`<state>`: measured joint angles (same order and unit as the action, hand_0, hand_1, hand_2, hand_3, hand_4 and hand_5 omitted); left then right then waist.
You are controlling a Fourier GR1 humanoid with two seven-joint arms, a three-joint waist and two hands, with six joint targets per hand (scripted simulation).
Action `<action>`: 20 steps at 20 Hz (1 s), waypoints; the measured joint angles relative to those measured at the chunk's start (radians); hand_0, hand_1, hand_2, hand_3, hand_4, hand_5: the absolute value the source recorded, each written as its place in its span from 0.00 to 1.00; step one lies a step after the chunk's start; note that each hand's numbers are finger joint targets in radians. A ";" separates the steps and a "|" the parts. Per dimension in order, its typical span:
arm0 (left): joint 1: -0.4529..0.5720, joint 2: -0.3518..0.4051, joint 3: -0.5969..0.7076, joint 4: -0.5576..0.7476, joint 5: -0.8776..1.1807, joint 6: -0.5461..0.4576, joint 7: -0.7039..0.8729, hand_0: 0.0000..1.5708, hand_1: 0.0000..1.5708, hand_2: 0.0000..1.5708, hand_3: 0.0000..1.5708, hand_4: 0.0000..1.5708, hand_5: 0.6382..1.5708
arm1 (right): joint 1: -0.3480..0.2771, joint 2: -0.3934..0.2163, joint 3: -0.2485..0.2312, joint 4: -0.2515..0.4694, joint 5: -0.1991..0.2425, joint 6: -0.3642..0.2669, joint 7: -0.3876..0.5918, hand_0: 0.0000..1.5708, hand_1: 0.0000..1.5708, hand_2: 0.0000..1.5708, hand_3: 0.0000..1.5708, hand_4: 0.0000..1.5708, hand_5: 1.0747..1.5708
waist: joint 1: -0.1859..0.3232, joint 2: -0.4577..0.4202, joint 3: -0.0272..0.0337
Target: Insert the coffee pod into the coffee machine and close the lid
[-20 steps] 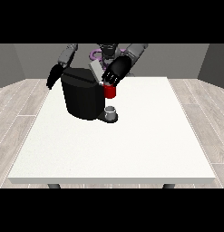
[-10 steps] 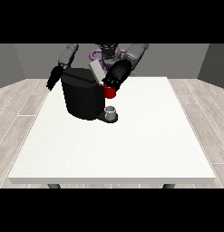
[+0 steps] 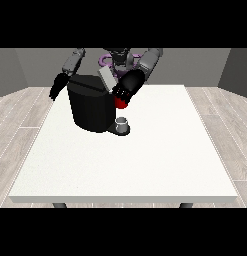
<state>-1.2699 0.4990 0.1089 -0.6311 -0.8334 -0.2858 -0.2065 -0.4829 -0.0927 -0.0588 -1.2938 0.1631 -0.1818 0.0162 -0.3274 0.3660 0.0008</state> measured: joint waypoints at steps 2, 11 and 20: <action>-0.003 -0.008 0.001 -0.005 0.002 0.004 -0.007 0.79 0.79 0.77 0.62 0.00 1.00 | 0.001 0.002 -0.006 0.013 0.002 -0.009 -0.014 0.00 0.00 0.00 0.00 0.06 1.00 | 0.009 0.002 -0.0002; -0.021 0.018 -0.005 -0.007 -0.027 0.036 -0.047 0.66 0.66 0.67 0.47 0.00 1.00 | -0.010 0.007 0.016 0.011 0.028 -0.019 -0.006 0.00 0.00 0.00 0.00 0.12 1.00 | -0.001 0.027 -0.0001; -0.033 0.056 -0.023 -0.002 -0.075 0.071 -0.083 0.00 0.00 0.40 0.31 0.00 1.00 | -0.044 0.004 0.016 0.001 0.042 -0.029 0.029 0.00 0.00 0.00 0.00 0.10 1.00 | -0.010 0.047 0.0008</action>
<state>-1.3025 0.5553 0.0861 -0.6333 -0.9088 -0.2144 -0.2893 -0.5268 -0.0890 -0.0425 -1.2925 0.2047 -0.2109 0.0449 -0.3375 0.4126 0.0016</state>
